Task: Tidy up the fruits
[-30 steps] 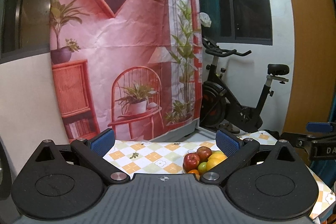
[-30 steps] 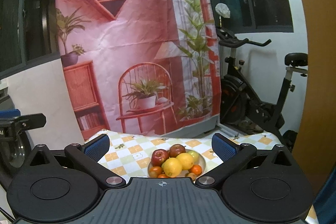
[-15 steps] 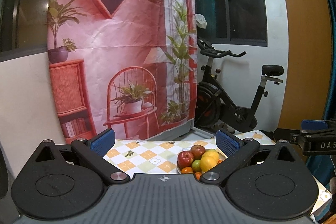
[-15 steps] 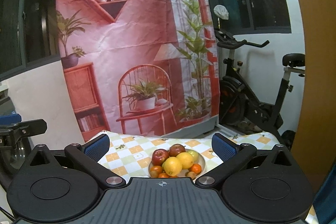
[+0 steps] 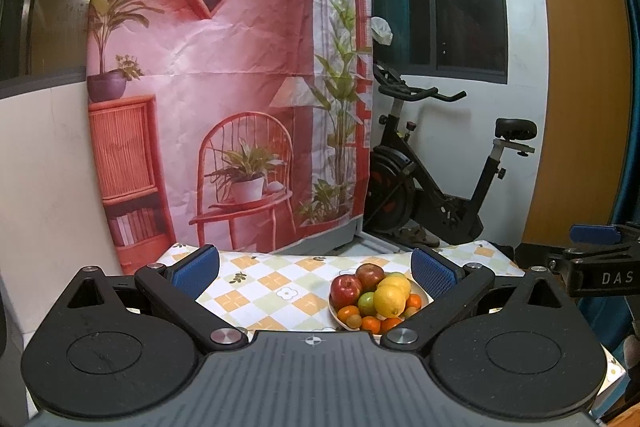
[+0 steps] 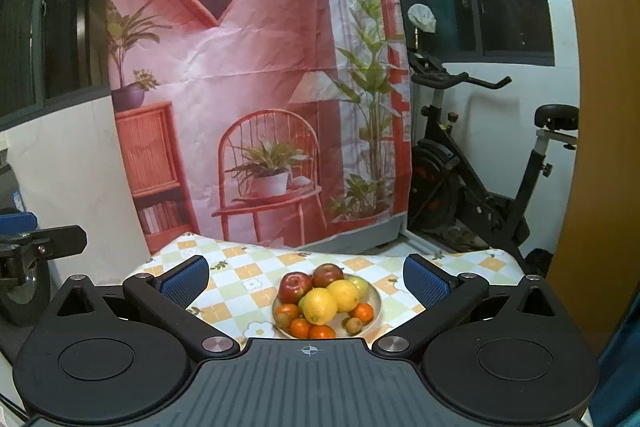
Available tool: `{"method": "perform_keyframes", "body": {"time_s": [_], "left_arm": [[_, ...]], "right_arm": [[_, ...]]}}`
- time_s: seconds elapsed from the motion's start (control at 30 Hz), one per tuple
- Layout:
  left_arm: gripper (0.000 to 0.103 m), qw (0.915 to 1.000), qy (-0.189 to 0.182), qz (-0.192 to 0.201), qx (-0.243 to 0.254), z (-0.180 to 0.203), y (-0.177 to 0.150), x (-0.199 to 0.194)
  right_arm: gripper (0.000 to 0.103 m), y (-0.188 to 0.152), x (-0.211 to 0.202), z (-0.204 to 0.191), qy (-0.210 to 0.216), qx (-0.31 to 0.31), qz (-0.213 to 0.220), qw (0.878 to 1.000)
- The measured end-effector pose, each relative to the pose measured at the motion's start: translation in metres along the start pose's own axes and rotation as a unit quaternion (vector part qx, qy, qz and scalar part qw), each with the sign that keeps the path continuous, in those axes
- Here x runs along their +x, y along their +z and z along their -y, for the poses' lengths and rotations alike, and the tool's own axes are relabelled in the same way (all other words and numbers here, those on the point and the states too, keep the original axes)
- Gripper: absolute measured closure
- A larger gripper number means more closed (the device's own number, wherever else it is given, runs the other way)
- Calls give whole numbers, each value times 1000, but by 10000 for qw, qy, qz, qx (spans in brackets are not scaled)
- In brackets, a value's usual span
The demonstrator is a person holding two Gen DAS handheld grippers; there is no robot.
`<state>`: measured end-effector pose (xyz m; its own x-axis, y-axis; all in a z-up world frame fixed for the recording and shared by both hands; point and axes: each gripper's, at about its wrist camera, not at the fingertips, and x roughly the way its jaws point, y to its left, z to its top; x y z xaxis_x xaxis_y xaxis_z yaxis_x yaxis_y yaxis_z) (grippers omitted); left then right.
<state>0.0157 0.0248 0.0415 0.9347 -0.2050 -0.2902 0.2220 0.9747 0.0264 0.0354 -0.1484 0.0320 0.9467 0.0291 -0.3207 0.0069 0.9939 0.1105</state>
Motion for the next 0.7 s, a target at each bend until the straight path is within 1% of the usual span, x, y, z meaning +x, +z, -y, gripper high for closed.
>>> {"method": "perform_keyframes", "body": {"time_s": [0.7], "left_arm": [[0,9999,-30,-90,-68,1,-2,2]], "right_arm": [[0,-2,3,0,-22,-57,-27,10000]]}}
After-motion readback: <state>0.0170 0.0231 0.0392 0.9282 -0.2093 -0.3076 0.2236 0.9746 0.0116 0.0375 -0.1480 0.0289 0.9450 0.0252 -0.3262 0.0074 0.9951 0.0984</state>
